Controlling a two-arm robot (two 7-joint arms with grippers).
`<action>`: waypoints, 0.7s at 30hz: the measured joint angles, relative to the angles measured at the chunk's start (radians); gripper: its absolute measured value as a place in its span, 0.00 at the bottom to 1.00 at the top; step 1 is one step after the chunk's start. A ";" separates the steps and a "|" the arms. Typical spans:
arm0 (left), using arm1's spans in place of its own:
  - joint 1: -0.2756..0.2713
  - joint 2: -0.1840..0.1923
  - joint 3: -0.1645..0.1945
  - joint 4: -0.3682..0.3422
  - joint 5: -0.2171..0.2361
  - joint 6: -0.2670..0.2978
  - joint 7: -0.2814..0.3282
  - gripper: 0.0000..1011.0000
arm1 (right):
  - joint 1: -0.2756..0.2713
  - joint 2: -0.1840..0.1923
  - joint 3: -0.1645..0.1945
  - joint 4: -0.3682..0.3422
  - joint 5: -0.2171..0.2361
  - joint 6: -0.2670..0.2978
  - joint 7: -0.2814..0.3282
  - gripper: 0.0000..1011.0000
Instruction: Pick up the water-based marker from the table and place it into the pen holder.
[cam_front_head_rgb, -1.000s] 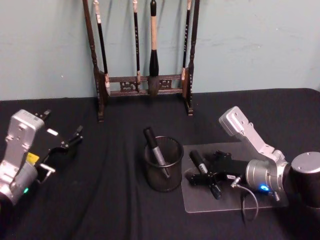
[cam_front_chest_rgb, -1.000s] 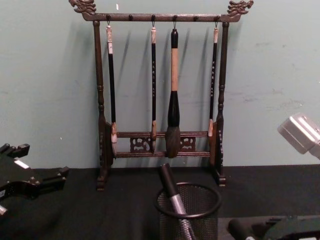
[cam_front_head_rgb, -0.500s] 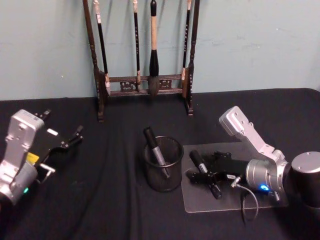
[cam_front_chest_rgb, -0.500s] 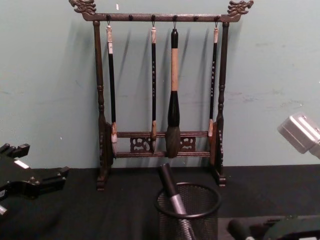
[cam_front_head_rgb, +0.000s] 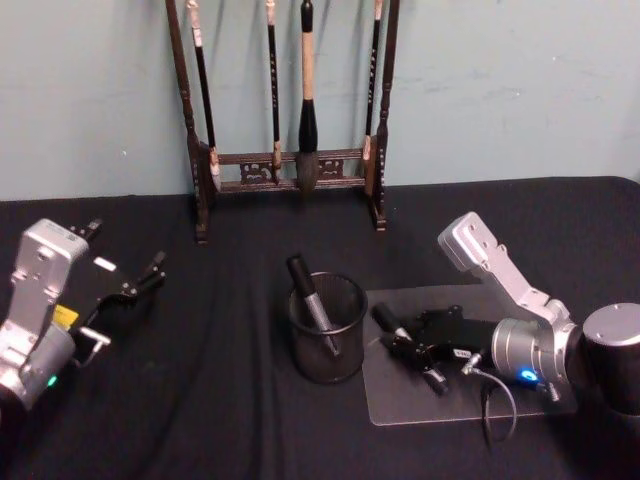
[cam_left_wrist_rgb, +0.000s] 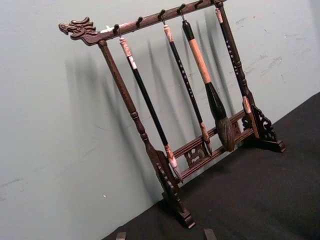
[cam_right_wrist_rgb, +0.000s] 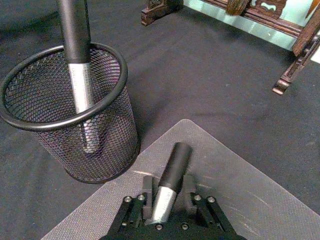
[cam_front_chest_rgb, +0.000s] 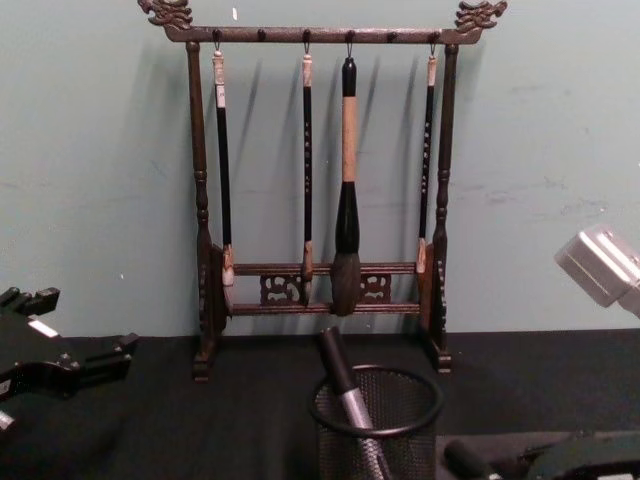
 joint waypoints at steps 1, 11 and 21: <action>0.000 0.000 0.000 0.000 0.000 0.000 0.000 0.99 | 0.000 0.000 0.000 0.000 0.000 0.000 0.000 0.37; 0.000 0.000 0.000 0.000 0.000 0.000 0.000 0.99 | 0.000 0.000 0.000 0.000 0.001 0.000 0.000 0.23; 0.000 0.000 0.000 0.000 0.000 0.000 0.000 0.99 | -0.023 0.002 0.047 -0.042 0.023 -0.050 -0.011 0.23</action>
